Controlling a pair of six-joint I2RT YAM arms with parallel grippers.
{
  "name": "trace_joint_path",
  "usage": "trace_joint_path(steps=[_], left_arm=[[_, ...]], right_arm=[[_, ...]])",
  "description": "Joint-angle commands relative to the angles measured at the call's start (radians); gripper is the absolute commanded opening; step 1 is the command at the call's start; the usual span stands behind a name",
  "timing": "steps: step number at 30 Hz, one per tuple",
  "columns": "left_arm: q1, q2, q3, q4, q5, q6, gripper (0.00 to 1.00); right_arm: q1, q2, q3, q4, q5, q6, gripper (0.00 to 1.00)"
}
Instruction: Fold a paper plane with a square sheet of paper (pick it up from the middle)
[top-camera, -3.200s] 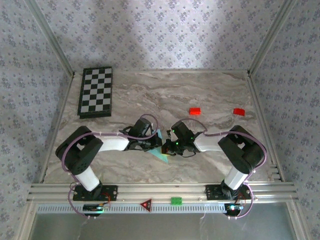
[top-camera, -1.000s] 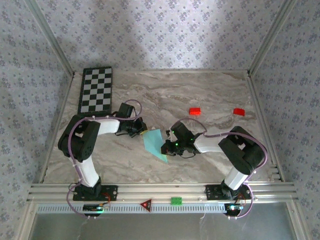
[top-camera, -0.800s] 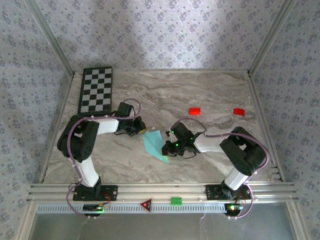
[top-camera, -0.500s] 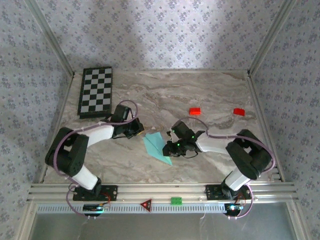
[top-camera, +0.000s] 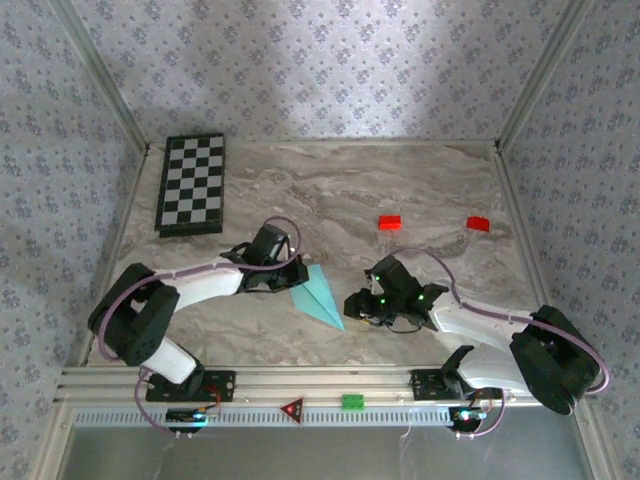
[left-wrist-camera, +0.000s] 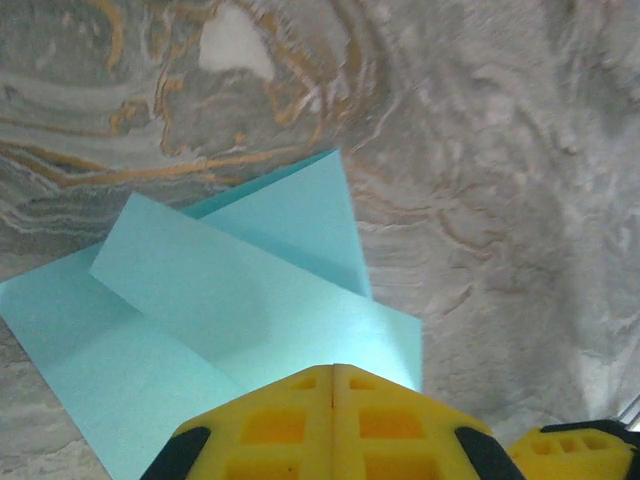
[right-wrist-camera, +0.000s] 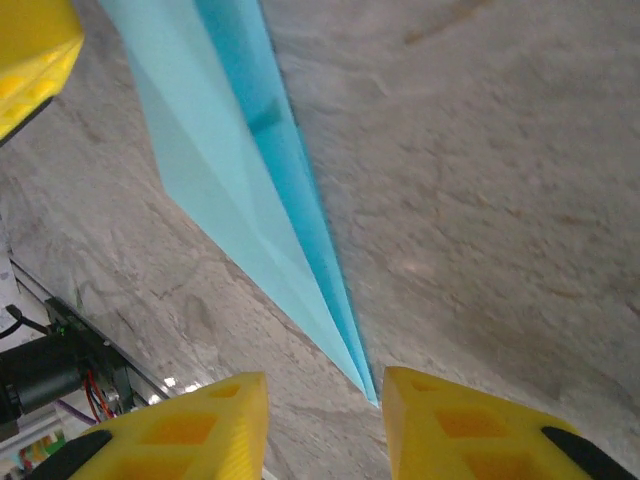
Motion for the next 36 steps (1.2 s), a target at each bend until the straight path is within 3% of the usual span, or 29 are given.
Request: trace_joint_path(steps=[1, 11, 36], left_arm=[[-0.002, 0.048, 0.039, 0.01, -0.033, 0.018, 0.05], [0.006, 0.135, 0.048, -0.006, -0.06, 0.019, 0.02], [0.018, 0.161, -0.008, 0.077, 0.062, -0.034, 0.01]], right_arm=[[0.022, 0.016, 0.0, -0.004, -0.031, 0.078, 0.38], [0.077, 0.114, -0.014, 0.056, -0.047, 0.159, 0.38], [0.06, 0.144, -0.037, 0.227, -0.015, 0.251, 0.37]])
